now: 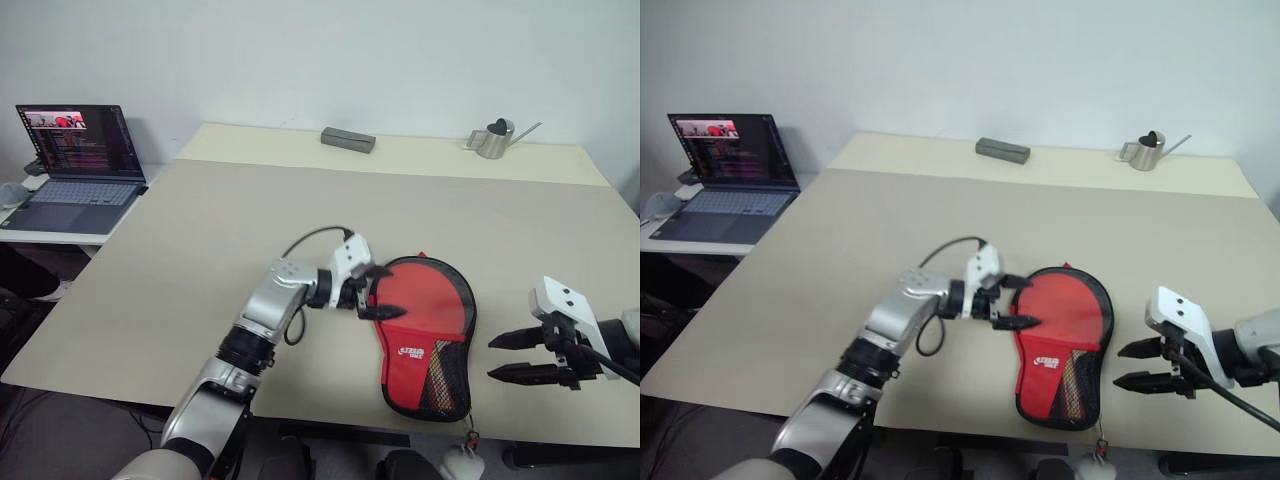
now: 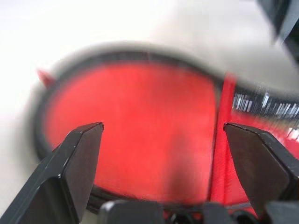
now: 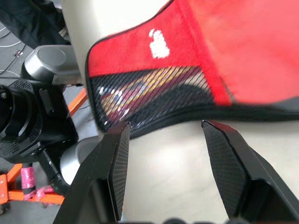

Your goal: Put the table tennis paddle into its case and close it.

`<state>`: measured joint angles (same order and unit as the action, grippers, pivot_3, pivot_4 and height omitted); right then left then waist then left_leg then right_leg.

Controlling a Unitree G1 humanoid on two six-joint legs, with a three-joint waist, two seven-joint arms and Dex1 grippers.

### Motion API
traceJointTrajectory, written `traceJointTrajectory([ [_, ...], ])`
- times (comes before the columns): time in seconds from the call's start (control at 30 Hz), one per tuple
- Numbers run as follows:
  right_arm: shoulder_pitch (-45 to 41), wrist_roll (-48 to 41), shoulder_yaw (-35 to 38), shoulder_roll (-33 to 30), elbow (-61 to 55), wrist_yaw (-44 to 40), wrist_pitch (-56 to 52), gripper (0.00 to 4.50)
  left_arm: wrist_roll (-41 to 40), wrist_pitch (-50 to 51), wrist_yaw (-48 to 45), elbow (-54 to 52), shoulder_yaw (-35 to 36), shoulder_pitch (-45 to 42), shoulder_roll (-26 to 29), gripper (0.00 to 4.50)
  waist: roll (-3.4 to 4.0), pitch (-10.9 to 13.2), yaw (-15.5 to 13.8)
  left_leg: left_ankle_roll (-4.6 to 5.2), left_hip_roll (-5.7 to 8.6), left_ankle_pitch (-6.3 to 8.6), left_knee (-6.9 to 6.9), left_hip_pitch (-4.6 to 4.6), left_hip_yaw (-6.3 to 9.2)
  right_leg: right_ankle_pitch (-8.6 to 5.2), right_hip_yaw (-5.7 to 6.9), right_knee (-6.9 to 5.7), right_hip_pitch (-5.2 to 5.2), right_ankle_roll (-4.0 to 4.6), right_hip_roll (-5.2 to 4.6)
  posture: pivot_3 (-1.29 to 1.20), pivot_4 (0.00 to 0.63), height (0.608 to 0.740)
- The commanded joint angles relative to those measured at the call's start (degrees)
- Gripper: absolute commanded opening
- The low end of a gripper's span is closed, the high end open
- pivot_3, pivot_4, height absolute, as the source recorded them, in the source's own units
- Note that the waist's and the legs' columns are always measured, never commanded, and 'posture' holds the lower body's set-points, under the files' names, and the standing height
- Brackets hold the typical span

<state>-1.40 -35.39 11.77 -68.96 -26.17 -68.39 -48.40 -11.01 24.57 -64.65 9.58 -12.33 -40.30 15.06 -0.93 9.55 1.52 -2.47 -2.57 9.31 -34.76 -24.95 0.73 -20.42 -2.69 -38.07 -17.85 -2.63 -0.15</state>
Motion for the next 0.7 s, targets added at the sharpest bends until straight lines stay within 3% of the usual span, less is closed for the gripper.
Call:
traceJointTrajectory([
  [0.03, -3.56, 0.55, -0.18, 1.96, 3.17, 1.66, 2.11, 2.68, -5.76, 5.41, 0.27, -8.65, 6.38, -0.32, 4.78, 4.50, 0.01, 0.02, 0.18, 0.00, -0.01, 0.00, 0.01, 0.01, 0.01, 0.00, 0.00, -0.01, -0.01, 0.00, 0.00, 0.00, 0.150, 0.740],
  [0.27, -10.73, 3.74, -3.32, 5.50, 12.08, 1.96, 7.02, 2.68, -8.93, 9.24, 3.98, -14.87, 12.56, 7.31, 13.52, 4.50, 0.09, 0.17, 0.19, 0.00, -0.09, 0.00, 0.03, 0.05, 0.02, 0.01, -0.03, -0.03, -0.03, 0.02, -0.03, 0.00, 0.150, 0.740],
  [0.7, -28.26, 11.82, -8.07, 15.92, 38.77, 2.38, 19.37, 2.68, -13.34, 13.16, 14.11, -24.03, 19.10, 12.83, 16.79, 4.50, -0.18, 0.75, 0.12, 0.00, -0.13, 0.00, 0.01, 0.04, 0.05, 0.05, -0.02, -0.07, -0.07, 0.08, -0.14, 0.00, 0.150, 0.740],
])
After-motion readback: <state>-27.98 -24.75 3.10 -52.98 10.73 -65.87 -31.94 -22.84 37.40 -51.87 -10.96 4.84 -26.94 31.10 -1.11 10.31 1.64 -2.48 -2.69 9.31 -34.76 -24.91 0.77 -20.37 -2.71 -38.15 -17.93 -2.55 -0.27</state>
